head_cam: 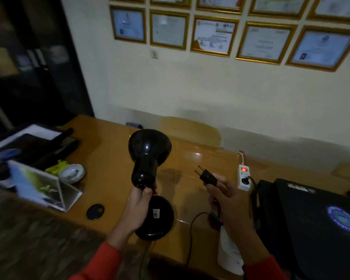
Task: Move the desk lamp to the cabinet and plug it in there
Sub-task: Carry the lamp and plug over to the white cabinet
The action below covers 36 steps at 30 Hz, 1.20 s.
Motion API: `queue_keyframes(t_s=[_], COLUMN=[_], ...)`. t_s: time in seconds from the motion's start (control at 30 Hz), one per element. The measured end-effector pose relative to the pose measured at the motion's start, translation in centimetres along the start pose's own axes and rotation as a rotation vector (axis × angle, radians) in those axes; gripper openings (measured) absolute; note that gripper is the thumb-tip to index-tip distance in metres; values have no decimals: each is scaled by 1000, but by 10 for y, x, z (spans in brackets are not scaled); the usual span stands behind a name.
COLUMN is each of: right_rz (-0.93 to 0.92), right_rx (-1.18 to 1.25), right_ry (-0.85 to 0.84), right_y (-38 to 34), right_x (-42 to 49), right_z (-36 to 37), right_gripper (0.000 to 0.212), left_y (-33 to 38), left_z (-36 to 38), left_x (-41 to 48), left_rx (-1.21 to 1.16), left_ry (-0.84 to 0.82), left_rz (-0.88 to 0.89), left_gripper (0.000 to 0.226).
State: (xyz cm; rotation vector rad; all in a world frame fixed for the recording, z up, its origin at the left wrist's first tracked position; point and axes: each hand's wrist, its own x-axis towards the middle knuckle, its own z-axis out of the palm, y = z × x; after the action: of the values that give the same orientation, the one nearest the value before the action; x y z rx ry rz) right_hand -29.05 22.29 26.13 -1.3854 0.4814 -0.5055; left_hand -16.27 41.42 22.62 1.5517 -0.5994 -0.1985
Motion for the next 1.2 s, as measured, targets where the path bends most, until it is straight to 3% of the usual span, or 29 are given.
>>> queue_keyframes(t_s=[0.3,0.47,0.6,0.83,1.0,1.2], right_rz=[-21,-2,13,59,95,110], right_rx=[20,28,80,142,189,196], right_ry=[-277,-417,-528,-683,-798,-946], right_y=[-24,-26,-22,-8,-9,-10], right_x=[-19,-45,-69,-108,-122,-136], right_z=[130,218,292,425,512,631], right_gripper=[28,30,28,27,28,26], left_y=[28,46,58,77,84,88], left_z=[-131,-212,-280,-388,-461,-555], left_x=[-43,-84,-118,-173,-200,-222], left_rx=[99,127,142,204,232,233], left_ry=[266,433,553,750,875,974], left_rz=[77,88,80,56,12,-16], left_gripper=[80,56,70,70,95,66])
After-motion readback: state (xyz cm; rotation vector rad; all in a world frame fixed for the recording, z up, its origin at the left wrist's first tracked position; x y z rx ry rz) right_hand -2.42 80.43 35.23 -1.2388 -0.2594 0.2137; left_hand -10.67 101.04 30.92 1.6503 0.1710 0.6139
